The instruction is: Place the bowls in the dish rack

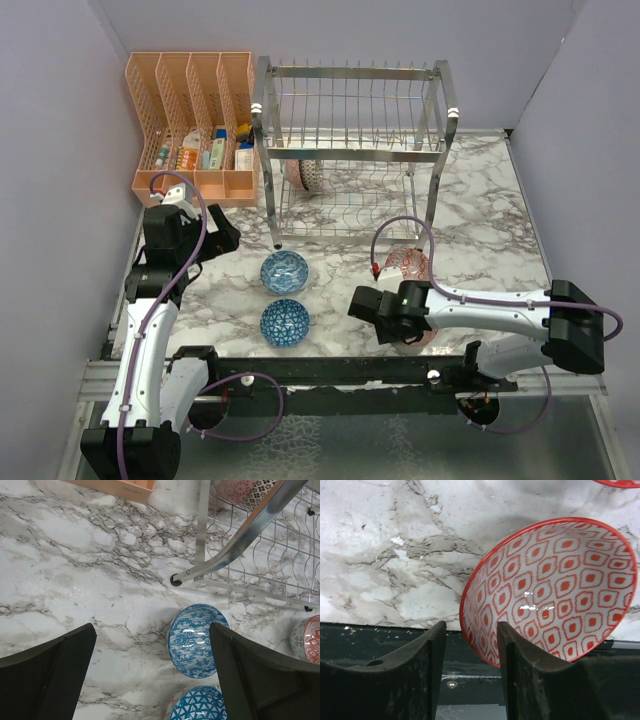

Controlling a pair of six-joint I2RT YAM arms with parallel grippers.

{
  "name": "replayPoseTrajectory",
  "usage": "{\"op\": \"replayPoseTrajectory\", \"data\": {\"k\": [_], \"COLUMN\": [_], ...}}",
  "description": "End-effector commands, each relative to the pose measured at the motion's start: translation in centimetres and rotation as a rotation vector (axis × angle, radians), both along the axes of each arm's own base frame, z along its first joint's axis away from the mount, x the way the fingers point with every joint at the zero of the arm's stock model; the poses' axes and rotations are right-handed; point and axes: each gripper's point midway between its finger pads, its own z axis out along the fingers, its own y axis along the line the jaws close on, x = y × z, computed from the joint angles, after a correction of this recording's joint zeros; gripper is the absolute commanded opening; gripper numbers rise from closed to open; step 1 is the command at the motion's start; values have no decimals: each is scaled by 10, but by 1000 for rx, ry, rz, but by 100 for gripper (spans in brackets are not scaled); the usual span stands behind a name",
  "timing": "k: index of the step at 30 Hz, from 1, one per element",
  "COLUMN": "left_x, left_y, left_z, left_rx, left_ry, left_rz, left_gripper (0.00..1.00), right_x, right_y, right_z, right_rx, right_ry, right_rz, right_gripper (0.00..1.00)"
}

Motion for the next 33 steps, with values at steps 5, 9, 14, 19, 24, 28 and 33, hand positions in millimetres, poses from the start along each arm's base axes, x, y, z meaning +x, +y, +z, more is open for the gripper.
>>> {"op": "replayPoseTrajectory", "data": {"k": [5, 9, 14, 19, 24, 28, 33], "left_x": [1, 0, -1, -1, -1, -2, -2], "left_y": [-2, -2, -2, -2, -2, -2, -2], "left_z": [0, -1, -1, -2, -2, -4, -3], "left_rx": [-2, -3, -1, -4, -2, -4, -6], "left_ry": [-21, -18, -21, -18, -19, -16, -19], "left_rz": [-17, -18, -17, -17, -17, -16, -15], "left_gripper": [99, 99, 99, 99, 99, 99, 99], "right_x": [15, 15, 14, 15, 16, 16, 15], "right_y": [-11, -10, -11, -11, -12, -18, -24], "right_z": [2, 1, -7, -10, -8, -10, -15], "right_rx": [-83, -77, -85, -98, -112, -141, -176], "right_ry": [-88, -93, -83, -81, -89, -88, -85], "right_rz": [-28, -26, -8, -2, 1, -7, -3], "right_gripper": [38, 17, 18, 27, 25, 19, 5]}}
